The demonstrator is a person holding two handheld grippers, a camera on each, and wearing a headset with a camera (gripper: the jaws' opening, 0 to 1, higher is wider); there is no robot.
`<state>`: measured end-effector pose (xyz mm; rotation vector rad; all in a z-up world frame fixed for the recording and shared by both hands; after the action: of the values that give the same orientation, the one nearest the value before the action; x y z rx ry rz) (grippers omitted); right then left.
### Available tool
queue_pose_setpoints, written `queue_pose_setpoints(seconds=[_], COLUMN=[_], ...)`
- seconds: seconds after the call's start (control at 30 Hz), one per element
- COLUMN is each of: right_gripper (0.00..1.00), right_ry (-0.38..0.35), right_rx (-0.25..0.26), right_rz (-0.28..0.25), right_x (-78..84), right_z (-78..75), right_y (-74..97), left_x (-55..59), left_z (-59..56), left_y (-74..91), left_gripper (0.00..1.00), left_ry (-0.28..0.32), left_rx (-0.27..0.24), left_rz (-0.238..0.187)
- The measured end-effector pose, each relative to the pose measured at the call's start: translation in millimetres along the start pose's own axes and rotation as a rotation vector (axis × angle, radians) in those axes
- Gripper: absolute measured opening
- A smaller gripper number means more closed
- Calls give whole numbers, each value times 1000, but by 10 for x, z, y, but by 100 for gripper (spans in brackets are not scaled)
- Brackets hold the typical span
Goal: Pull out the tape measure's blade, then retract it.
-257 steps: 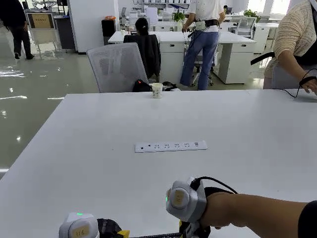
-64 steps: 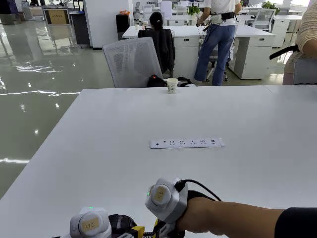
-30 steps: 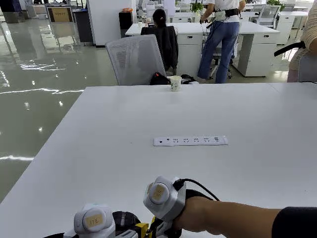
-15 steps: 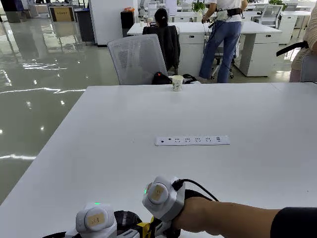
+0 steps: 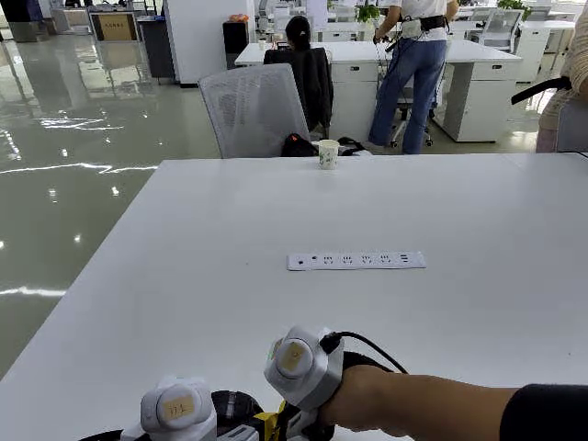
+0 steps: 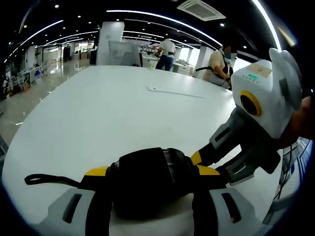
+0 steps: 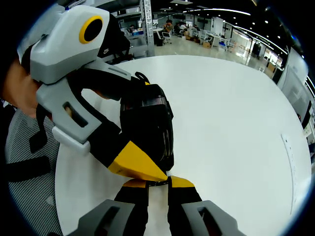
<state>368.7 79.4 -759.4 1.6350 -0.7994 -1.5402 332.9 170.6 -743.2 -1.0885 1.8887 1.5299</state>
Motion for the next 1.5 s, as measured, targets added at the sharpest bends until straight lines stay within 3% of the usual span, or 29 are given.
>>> queue_pose_setpoints(seconds=[0.7, 1.07, 1.27, 1.5], right_gripper=[12, 13, 14, 17], right_ry=[0, -52, -65, -65], right_rx=[5, 64, 82, 109], right_rz=[-24, -47, -51, -55], right_x=[1, 15, 61, 139], right_z=[0, 48, 53, 54], right_y=[-5, 10, 56, 167], left_x=[7, -7, -9, -34], left_z=[-13, -19, -15, 26], left_y=[7, 9, 21, 31], left_gripper=[63, 64, 64, 64], left_ry=[-11, -36, -44, -71], left_rx=[-3, 7, 12, 61], left_rz=[-8, 25, 23, 40])
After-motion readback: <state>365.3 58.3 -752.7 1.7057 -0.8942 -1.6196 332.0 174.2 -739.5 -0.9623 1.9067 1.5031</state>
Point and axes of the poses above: the centre of the closed fingertips' face, and the gripper's own axes: y roughly backward along the fingers, z roughly to its left, x roughly out of its underside, the point moved 6 cm from there along y, roughly backward along the fingers, and after that the axes turned 7 degrees about y, right-handed, at the moved point
